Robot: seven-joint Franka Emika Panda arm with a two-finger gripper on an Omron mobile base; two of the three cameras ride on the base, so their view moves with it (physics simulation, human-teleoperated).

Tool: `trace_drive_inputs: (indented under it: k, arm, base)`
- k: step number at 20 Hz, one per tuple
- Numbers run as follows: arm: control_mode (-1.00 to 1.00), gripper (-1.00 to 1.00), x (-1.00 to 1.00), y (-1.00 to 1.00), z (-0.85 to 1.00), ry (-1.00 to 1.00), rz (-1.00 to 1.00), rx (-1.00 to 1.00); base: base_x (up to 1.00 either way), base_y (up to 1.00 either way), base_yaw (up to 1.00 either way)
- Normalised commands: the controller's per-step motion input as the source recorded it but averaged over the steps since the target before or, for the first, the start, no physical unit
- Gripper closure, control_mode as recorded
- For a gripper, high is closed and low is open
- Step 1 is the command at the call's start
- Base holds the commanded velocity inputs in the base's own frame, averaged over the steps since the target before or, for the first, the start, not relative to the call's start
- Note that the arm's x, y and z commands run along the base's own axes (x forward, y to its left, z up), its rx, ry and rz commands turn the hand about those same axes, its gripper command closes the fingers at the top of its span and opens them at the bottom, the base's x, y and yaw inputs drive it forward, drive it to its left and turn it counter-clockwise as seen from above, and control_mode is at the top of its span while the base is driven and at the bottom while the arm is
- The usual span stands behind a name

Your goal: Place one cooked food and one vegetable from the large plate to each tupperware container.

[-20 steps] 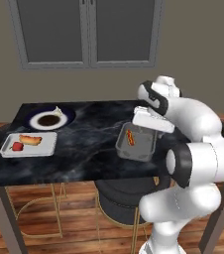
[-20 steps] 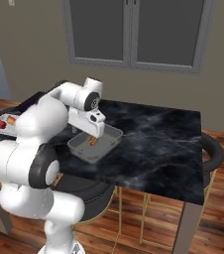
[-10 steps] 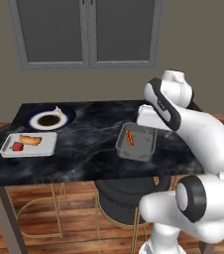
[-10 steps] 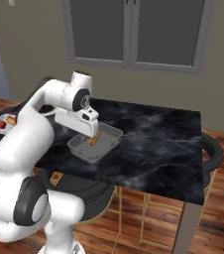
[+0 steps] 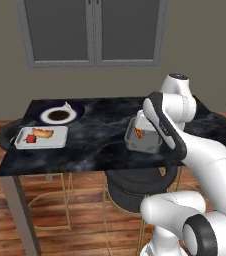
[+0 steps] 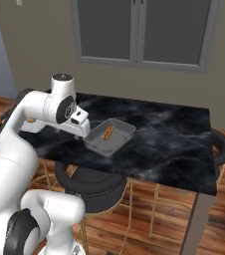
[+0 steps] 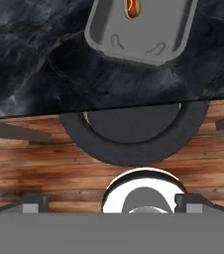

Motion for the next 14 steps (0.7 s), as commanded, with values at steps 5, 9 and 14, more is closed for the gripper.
trace_drive_inputs:
  k: [5, 9, 14]
  arm:
    - [1.0, -1.0, 0.0, 0.0, 0.0, 0.0, 0.0, 0.0]
    - [1.0, -1.0, 0.0, 0.0, 0.0, 0.0, 0.0, 0.0]
    - [1.0, -1.0, 0.0, 0.0, 0.0, 0.0, 0.0, 0.0]
  base:
    - [-0.88, 1.0, 0.02]
    - [-0.02, 1.0, -0.05]
    - [0.18, 1.0, -0.15]
